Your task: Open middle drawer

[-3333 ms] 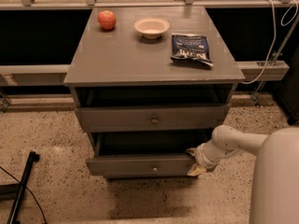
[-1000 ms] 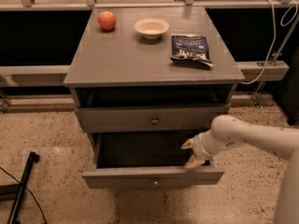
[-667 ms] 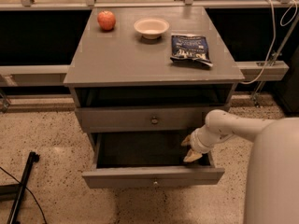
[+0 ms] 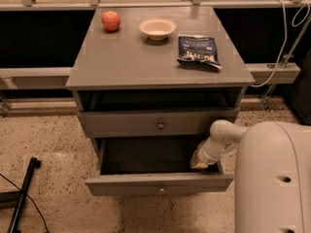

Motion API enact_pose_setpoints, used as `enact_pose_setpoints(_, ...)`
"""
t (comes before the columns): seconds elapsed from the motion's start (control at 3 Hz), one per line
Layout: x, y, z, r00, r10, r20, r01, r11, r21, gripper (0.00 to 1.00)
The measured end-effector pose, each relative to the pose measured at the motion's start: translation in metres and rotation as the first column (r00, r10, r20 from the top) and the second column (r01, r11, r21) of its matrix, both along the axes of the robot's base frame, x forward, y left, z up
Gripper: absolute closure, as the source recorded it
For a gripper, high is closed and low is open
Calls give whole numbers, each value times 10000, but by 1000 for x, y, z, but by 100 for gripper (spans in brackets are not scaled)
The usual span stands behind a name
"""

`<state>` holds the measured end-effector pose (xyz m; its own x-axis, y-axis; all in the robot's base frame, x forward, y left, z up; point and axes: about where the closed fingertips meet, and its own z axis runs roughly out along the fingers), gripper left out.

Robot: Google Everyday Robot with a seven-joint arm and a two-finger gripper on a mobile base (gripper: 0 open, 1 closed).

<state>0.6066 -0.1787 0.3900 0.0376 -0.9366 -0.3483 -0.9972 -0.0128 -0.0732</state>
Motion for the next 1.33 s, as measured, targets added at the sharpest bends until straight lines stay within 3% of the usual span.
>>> enact_pose_setpoints(0.33, -21, 5, -11, 9982, 265, -545, -260, 9996, 110, 74)
enact_pose_setpoints(0.67, -32, 9, -10, 9956, 527, -777, -515, 9985, 163, 92)
enact_pose_setpoints(1.0, -72, 18, -2, 9784, 1320, -1588, -1241, 9905, 587, 100)
enact_pose_setpoints(1.33, -73, 19, -2, 9775, 1342, -1626, -1258, 9902, 610, 100)
